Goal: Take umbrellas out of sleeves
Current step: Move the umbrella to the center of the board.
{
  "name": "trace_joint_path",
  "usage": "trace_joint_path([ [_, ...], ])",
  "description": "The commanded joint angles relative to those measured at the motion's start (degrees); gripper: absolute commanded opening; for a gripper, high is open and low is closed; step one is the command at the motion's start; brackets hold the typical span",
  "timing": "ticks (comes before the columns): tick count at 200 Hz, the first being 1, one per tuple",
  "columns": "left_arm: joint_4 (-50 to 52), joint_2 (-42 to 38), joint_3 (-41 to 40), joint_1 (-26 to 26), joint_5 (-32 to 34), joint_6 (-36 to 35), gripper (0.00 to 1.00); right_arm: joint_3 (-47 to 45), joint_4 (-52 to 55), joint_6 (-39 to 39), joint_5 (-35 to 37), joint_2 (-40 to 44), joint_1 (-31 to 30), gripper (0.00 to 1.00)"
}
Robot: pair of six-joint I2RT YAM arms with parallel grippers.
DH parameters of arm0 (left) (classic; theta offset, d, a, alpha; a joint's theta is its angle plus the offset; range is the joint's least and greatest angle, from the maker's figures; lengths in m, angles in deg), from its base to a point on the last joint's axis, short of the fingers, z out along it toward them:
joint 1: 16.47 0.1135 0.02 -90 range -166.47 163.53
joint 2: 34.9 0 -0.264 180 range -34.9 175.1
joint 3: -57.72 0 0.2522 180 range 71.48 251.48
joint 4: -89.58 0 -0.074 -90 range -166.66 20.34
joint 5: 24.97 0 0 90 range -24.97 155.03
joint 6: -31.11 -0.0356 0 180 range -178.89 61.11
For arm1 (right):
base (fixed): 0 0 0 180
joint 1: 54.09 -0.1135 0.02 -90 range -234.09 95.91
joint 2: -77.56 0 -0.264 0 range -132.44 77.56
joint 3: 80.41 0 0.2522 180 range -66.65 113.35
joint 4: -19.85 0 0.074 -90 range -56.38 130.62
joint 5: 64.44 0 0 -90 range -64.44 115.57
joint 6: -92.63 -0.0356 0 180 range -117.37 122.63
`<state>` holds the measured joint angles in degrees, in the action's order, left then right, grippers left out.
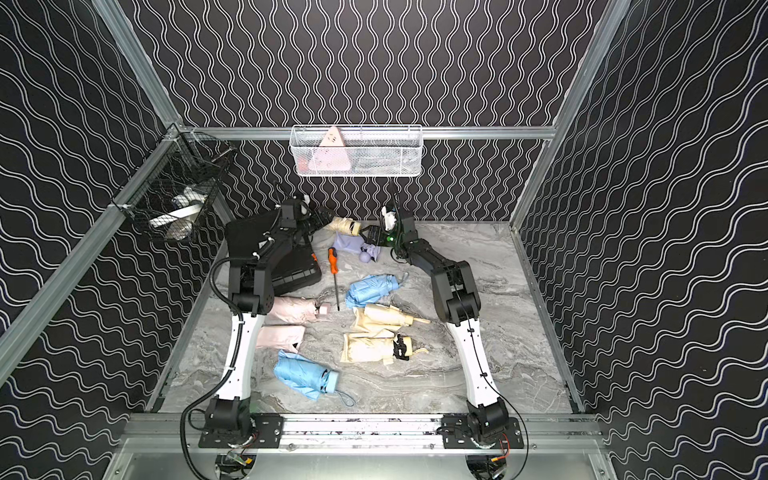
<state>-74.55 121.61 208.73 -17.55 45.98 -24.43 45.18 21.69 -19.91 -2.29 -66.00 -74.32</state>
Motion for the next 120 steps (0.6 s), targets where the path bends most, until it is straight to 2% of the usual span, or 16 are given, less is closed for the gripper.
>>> trace_joint_path([
  [1, 4.09, 1.34, 2.08, -0.30, 8.12, -5.74, 0.93, -2.71, -4.16, -4.06, -3.01, 2.22, 0.00, 0.99],
  [12, 4.30, 3.09, 4.25, -0.87, 9.03, -7.29, 0.94, -5.02, -5.75, -5.73, -3.49, 3.50, 0.10, 1.00],
  [27, 11.04, 9.23, 16.58, -2.07, 9.57, -10.11, 0.93, -8.70, -9.59, -9.37, -4.06, 5.47, 0.57, 1.00],
  [35, 12.43, 10.84, 19.26, -2.85, 10.07, -11.36, 0.92, -10.31, -11.53, -10.94, -4.28, 6.56, 0.84, 0.99],
  [54, 10.40, 9.03, 13.07, -5.07, 11.52, -12.90, 0.89, -13.13, -14.52, -13.16, -4.84, 8.49, 1.34, 1.00],
  [79, 16.63, 9.75, 12.91, -8.65, 13.40, -15.33, 0.82, -16.06, -16.37, -14.84, -4.73, 11.18, 2.45, 1.00],
  [94, 15.64, 8.13, 9.40, -10.03, 12.49, -16.30, 0.77, -19.40, -19.01, -16.64, -4.30, 13.61, 3.23, 1.00],
  [108, 13.02, 5.08, 3.80, -11.58, 11.79, -17.32, 0.78, -21.09, -17.11, -14.44, -4.77, 16.02, 3.37, 1.00],
  [120, 13.79, 3.60, 2.40, -12.80, 9.86, -17.78, 0.77, -21.47, -10.58, -9.57, -5.94, 18.26, 3.39, 1.00],
])
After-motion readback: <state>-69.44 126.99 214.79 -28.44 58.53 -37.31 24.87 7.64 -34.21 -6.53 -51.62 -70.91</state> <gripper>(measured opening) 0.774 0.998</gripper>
